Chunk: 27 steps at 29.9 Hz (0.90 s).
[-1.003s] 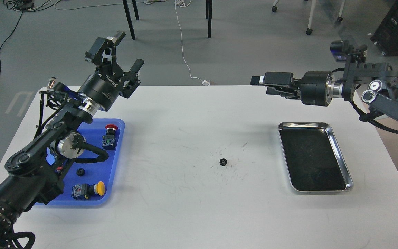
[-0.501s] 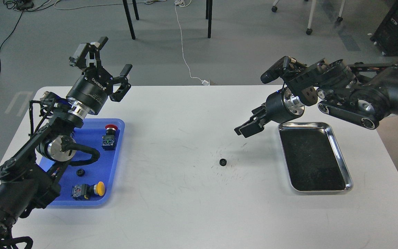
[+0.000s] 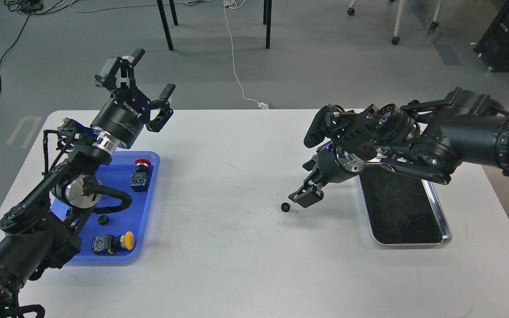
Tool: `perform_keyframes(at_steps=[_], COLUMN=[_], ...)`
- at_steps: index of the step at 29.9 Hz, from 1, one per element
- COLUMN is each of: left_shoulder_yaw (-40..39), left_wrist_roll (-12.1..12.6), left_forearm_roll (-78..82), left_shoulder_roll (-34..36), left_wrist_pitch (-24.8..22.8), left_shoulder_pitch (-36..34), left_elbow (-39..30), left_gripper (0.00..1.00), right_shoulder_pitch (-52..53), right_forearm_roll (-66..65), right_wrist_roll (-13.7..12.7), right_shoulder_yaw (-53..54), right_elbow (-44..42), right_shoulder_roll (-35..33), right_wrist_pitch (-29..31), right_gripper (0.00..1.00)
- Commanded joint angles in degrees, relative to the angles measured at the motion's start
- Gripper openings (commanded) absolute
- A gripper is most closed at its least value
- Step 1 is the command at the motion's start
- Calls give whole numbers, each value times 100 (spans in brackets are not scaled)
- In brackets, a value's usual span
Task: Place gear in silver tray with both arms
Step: 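Grasp the black gear on the table with the right gripper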
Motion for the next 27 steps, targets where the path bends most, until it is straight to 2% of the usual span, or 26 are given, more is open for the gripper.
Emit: perform_keyframes(at_steps=[1, 5, 7, 18, 22, 24, 27], left_shoulder_yaw=[-4, -4, -4, -12, -12, -21, -12], left_wrist_roll=[6, -3, -3, -3, -3, -3, -3], left_forearm_roll=[-2, 7, 7, 7, 7, 7, 7], left_shoulder_roll=[0, 0, 9, 18, 18, 18, 9], left_wrist_pitch=[0, 0, 0, 0, 0, 0, 0], left_shoulder_pitch=[0, 0, 9, 35, 27, 27, 27], left_elbow=[-1, -1, -1, -1, -9, -9, -9], left_gripper=[98, 98, 98, 98, 98, 98, 98], right_shoulder_pitch=[-95, -200, -262, -341, -350, -359, -359], right_forearm_roll=[5, 13, 13, 13, 13, 13, 13], right_wrist_roll=[0, 0, 0, 0, 0, 0, 0], right_shoulder_yaw=[-93, -111, -111, -260, -269, -269, -269], right_elbow=[-19, -19, -36, -212, -317, -353, -379], right_shoulder_roll=[155, 287, 375, 543, 543, 551, 569], right_wrist_pitch=[-198, -225, -269, -295, -295, -295, -295], right_gripper=[92, 77, 73, 66, 63, 58, 57])
